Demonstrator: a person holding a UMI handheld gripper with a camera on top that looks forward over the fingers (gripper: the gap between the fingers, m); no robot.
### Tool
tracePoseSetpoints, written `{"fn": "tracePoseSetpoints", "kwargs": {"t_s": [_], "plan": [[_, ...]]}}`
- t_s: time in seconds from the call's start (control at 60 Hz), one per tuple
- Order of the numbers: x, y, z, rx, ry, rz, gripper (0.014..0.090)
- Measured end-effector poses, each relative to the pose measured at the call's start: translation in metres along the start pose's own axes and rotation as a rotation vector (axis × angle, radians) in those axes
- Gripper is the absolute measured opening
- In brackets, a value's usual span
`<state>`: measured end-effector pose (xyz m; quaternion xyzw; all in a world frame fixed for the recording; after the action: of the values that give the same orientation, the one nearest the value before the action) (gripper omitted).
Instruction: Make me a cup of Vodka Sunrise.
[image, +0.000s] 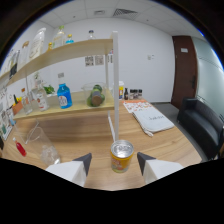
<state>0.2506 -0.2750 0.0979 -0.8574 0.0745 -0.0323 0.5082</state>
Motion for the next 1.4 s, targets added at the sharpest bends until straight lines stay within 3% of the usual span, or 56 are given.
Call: {"fn": "tracePoseSetpoints", "kwargs": {"t_s": [0.183, 0.433, 0.667, 0.867, 1.033, 1.25, 1.4], "plan": [[-0.075, -0.012, -0.057, 0.055, -0.057, 0.013, 0.0853], [-0.179, 0.014, -0.086, 0.033, -0.134, 0.013, 0.0848], [-0.257, -0.064, -0.069, 0.175, -0.198, 0.004, 0.0852], [-0.307, -0.126, -0.022, 0.255, -0.225, -0.013, 0.0829], [-0.328, -0.135, 0.027, 0.228, -0.212, -0.028, 0.0692], [-0.324, -0.131, 0.06, 0.204, -0.146, -0.051, 0.0376], [-0.324, -0.131, 0.058, 0.209, -0.138, -0.076, 0.0358]]}}
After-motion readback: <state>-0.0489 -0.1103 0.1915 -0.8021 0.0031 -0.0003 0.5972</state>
